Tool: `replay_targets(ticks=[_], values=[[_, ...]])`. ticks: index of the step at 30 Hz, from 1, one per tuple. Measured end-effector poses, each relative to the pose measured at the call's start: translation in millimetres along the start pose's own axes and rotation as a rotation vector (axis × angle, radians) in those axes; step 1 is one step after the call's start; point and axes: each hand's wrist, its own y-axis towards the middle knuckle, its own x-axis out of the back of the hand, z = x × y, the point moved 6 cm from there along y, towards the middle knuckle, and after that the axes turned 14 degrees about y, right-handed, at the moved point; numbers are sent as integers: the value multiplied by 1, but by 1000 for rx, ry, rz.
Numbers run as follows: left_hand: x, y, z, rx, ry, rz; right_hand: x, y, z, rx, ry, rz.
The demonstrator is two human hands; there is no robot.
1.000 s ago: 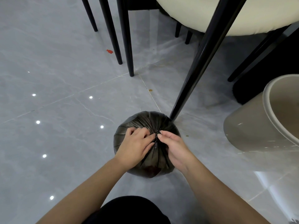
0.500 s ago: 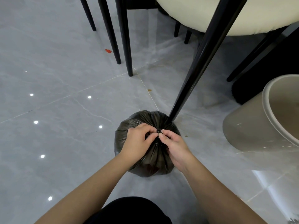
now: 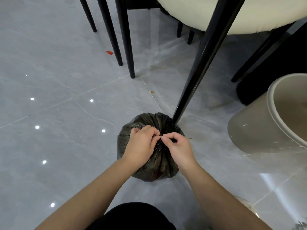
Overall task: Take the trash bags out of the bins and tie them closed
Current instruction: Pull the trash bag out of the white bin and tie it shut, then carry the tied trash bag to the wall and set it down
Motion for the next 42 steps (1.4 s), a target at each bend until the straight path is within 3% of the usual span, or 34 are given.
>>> replay_targets(ticks=[4,14,21,29,36,42], values=[[-5,-3,-5,20,70,106,-4,-1,7,80,-75,31],[-16,2,11,308,-262,479,-9,-7,12,228,-206,125],[-6,4,20,483,-613,513,-21,1,31,266,-300,163],[40,4,36,723,-896,492,-62,6,83,338,-537,400],[124,-12,16,917,-1204,423,-109,-34,173,447,-750,565],[242,-23,-7,855,-1172,365,-149,-89,270,478,-742,565]])
